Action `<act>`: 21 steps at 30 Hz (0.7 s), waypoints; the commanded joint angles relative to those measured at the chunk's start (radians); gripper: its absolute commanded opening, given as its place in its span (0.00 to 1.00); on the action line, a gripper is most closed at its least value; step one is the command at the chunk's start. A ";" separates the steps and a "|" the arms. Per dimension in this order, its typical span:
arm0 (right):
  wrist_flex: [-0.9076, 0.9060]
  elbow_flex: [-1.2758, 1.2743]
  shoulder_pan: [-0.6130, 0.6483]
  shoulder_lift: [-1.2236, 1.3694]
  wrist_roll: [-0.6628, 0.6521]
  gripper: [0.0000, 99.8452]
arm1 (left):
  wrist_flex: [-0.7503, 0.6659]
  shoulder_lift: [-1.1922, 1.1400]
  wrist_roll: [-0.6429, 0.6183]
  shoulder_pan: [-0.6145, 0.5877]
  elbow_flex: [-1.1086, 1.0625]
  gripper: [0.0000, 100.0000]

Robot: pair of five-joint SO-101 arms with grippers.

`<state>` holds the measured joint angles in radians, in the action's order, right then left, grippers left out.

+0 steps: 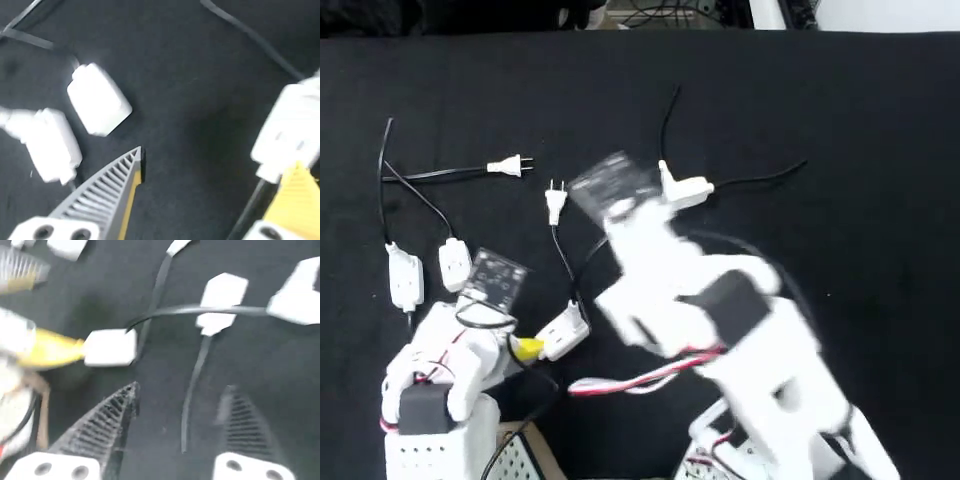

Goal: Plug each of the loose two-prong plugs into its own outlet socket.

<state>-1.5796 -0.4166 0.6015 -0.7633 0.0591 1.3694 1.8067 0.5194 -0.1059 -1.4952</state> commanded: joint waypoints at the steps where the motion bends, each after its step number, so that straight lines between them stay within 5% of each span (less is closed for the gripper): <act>1: 0.003 0.062 -0.203 -0.036 -0.091 0.03 | -0.014 -0.035 0.008 0.137 0.050 0.41; 9: 0.103 0.067 -0.496 0.182 -0.238 0.03 | -0.209 -0.354 0.003 0.245 0.074 0.41; 21: 0.224 0.051 -0.566 0.349 -0.216 0.03 | -0.385 -0.822 0.008 0.283 0.150 0.36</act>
<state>-1.3771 -0.4058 0.0491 -0.4166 -0.1695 1.0058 1.0365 0.5224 0.1903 -1.4108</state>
